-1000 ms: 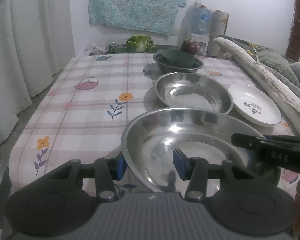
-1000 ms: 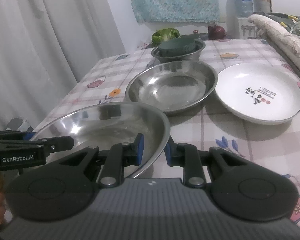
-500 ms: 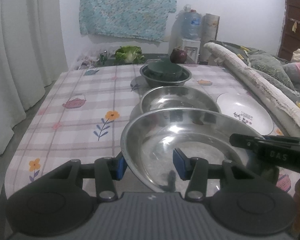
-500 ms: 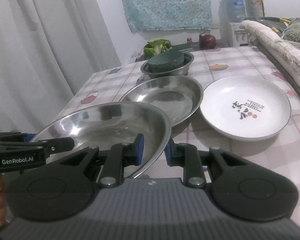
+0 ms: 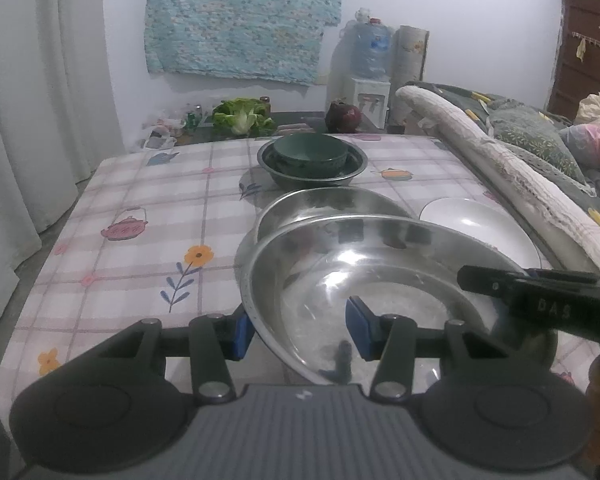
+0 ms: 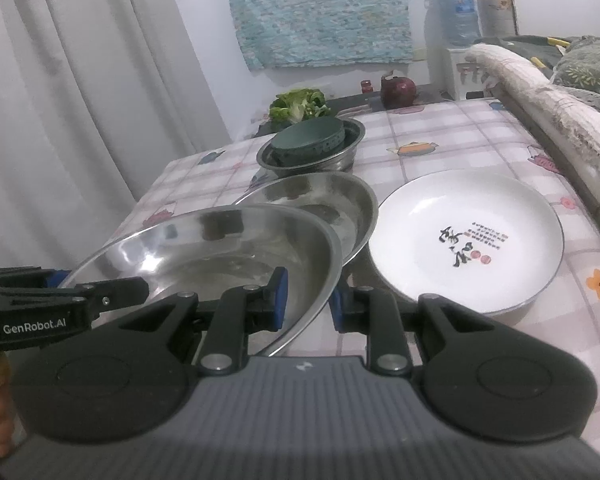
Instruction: Organize plates and bowls
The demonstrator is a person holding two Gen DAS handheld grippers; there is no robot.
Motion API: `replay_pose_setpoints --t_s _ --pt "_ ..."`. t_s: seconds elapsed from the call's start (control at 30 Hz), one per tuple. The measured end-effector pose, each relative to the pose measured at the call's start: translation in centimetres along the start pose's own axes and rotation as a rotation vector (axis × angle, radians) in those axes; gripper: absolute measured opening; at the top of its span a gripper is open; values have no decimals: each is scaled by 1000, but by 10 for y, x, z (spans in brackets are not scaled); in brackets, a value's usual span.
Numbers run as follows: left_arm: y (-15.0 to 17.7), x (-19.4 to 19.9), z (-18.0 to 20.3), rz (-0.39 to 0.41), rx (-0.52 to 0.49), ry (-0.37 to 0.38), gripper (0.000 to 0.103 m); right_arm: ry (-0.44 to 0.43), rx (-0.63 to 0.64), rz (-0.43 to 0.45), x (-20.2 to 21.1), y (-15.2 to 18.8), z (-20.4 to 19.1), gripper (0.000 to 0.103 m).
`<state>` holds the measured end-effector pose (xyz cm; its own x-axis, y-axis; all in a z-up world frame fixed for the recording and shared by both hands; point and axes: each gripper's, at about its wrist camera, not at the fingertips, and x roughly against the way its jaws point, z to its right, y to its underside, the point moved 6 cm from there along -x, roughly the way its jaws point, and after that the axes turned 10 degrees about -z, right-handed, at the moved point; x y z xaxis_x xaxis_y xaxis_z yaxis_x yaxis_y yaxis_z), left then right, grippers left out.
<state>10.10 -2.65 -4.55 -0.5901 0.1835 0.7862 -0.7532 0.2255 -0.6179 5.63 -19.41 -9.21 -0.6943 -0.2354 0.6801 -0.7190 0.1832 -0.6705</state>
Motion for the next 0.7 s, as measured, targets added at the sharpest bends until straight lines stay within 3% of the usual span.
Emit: replay_pose_setpoints --t_s 0.7 --pt "-25 -42 0 -60 -5 7 49 14 -28 -49 -35 -24 19 22"
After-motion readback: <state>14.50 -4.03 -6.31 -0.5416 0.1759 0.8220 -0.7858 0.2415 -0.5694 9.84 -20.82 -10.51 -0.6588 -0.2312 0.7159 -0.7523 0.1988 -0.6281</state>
